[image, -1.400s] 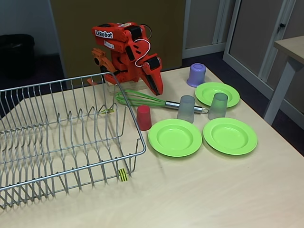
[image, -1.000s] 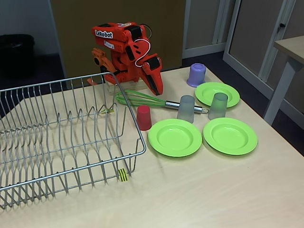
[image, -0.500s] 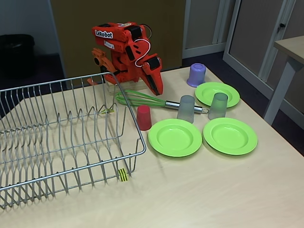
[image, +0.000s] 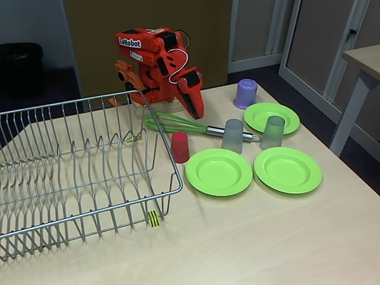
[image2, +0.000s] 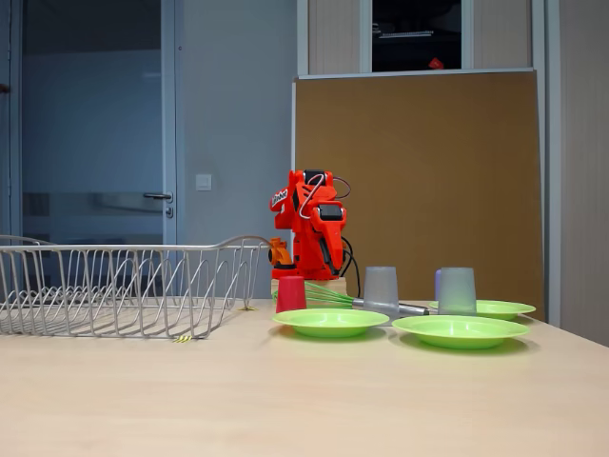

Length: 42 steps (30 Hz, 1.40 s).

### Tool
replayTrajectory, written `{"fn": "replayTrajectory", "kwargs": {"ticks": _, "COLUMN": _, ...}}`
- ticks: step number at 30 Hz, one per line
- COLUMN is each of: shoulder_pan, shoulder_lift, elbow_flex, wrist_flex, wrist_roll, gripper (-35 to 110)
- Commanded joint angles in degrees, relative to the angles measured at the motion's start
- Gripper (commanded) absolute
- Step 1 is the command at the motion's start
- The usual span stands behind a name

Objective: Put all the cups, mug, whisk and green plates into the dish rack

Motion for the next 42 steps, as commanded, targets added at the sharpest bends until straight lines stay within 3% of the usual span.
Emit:
{"fn": "replayTrajectory", "kwargs": {"ticks": 1, "shoulder_pan": -0.88, "shoulder_lift": 0.97, "elbow_flex": 0.35, "wrist_flex": 0.70, "wrist_roll": -0.70, "gripper": 0}}
{"fn": "replayTrajectory", "kwargs": {"ticks": 37, "shoulder_pan": 0.26, "shoulder_lift": 0.88, "elbow_flex": 0.35, "wrist_flex": 0.70, "wrist_roll": -0.70, "gripper": 0}}
{"fn": "replayTrajectory", "kwargs": {"ticks": 42, "shoulder_pan": 0.09, "shoulder_lift": 1.23, "elbow_flex": 0.35, "wrist_flex": -1.41, "wrist_roll": -7.56, "gripper": 0}}
